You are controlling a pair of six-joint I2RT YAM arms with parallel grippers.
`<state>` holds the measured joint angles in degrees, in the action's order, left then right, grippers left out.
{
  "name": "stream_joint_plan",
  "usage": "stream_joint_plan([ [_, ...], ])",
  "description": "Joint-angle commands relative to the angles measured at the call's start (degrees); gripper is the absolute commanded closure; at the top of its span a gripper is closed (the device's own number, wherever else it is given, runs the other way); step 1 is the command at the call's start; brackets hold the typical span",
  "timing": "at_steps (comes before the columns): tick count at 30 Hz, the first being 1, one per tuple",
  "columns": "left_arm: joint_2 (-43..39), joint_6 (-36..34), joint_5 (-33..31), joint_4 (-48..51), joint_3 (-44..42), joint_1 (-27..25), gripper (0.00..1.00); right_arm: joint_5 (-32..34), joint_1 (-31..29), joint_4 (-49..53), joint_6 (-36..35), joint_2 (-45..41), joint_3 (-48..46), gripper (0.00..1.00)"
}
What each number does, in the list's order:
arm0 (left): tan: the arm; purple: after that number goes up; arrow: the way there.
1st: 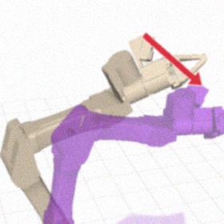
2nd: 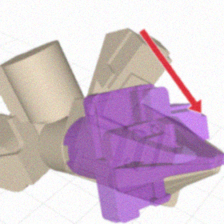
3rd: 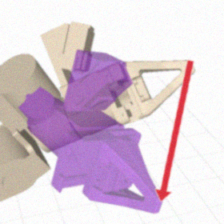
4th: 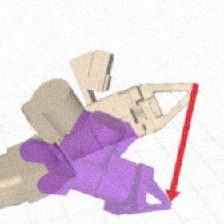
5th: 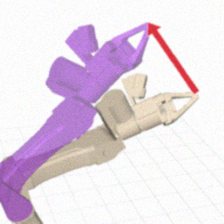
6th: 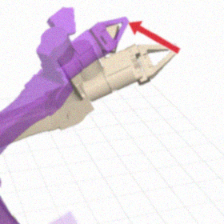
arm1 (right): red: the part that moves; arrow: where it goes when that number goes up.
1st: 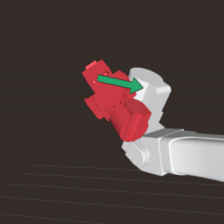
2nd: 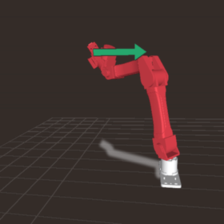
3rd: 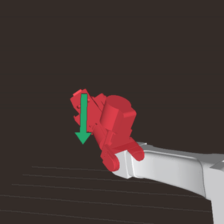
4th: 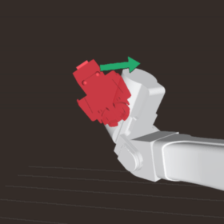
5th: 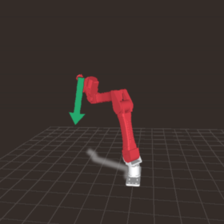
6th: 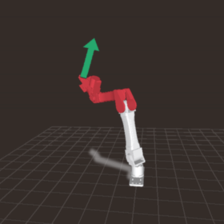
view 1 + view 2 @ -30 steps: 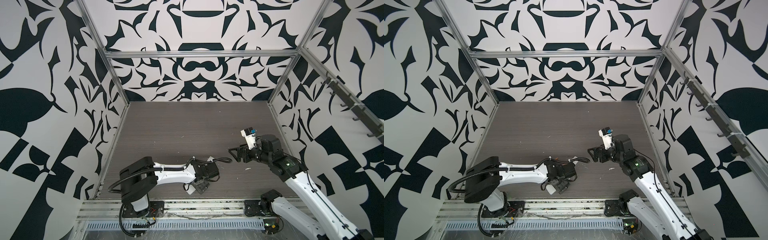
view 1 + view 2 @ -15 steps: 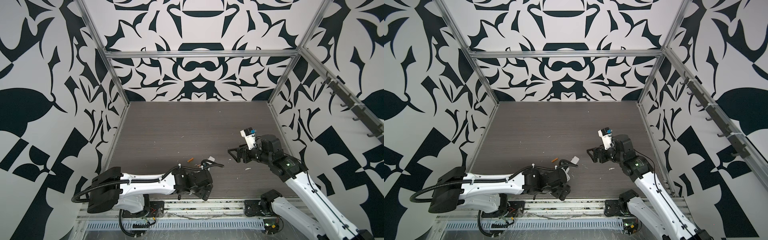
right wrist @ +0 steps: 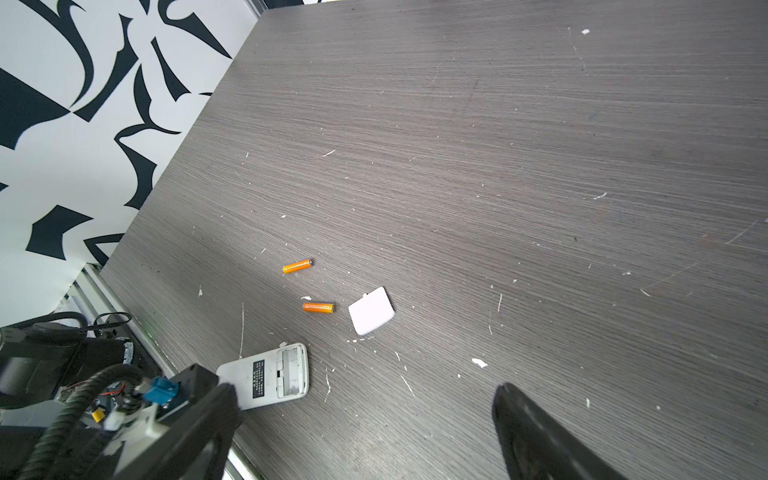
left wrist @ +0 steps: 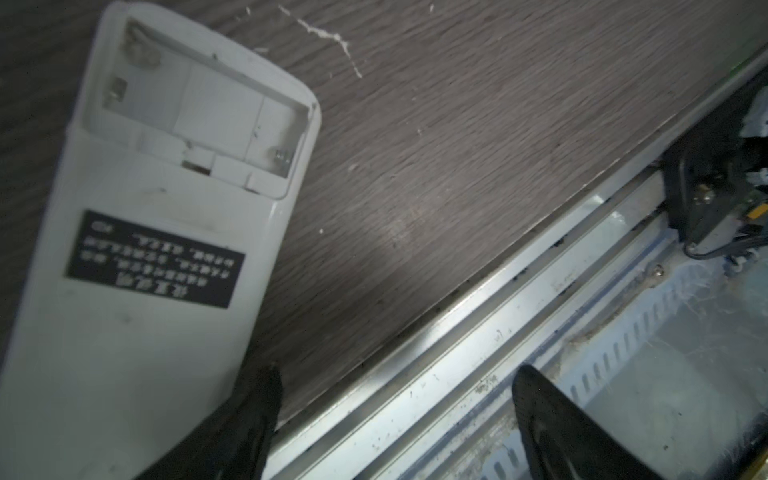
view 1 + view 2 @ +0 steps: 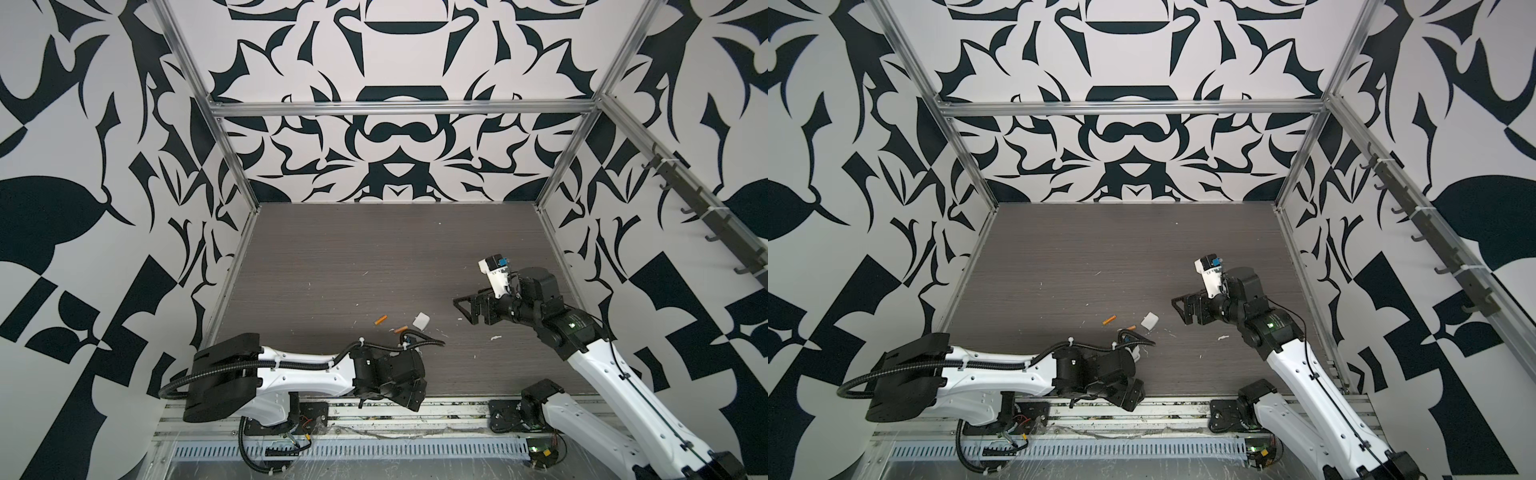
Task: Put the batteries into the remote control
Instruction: 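Set the remote flat on the table with the left gripper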
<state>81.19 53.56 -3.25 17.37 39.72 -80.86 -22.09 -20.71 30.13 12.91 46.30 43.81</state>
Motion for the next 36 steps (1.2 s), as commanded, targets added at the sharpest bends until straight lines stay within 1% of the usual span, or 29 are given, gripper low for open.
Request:
stream_joint_plan([
  [1,1.63,1.19,1.18,-0.13,-0.74,0.48,0.09,0.46,0.19,-1.1,-0.95,-0.59,1.17,0.01],
  [4,1.33,1.79,1.08,0.05,-1.71,1.21,0.09,0.6,0.31,-1.02,-0.95,-0.76,1.28,0.01],
  [8,-0.98,3.16,0.35,1.1,-3.55,3.26,0.1,0.46,0.31,-1.2,-0.87,-0.51,1.02,0.01],
  [13,-4.71,4.62,1.73,-0.93,-7.07,7.2,0.1,0.47,0.32,-1.18,-1.13,-0.16,0.82,0.01],
  [17,-5.65,4.23,1.66,-1.64,-8.18,8.59,0.1,0.64,0.4,-0.87,-1.22,-0.16,0.94,0.01],
  [28,-4.52,2.26,3.52,-3.2,-8.04,8.66,0.1,2.09,0.41,1.06,-2.08,0.28,2.78,0.01],
  [32,-2.35,1.99,3.03,-3.41,-6.56,6.86,0.1,2.23,0.39,1.31,-2.01,-0.4,2.77,0.01],
  [36,-1.31,2.19,2.54,-4.95,-6.09,6.55,0.1,2.22,0.48,1.99,-2.34,-0.78,2.85,0.01],
])
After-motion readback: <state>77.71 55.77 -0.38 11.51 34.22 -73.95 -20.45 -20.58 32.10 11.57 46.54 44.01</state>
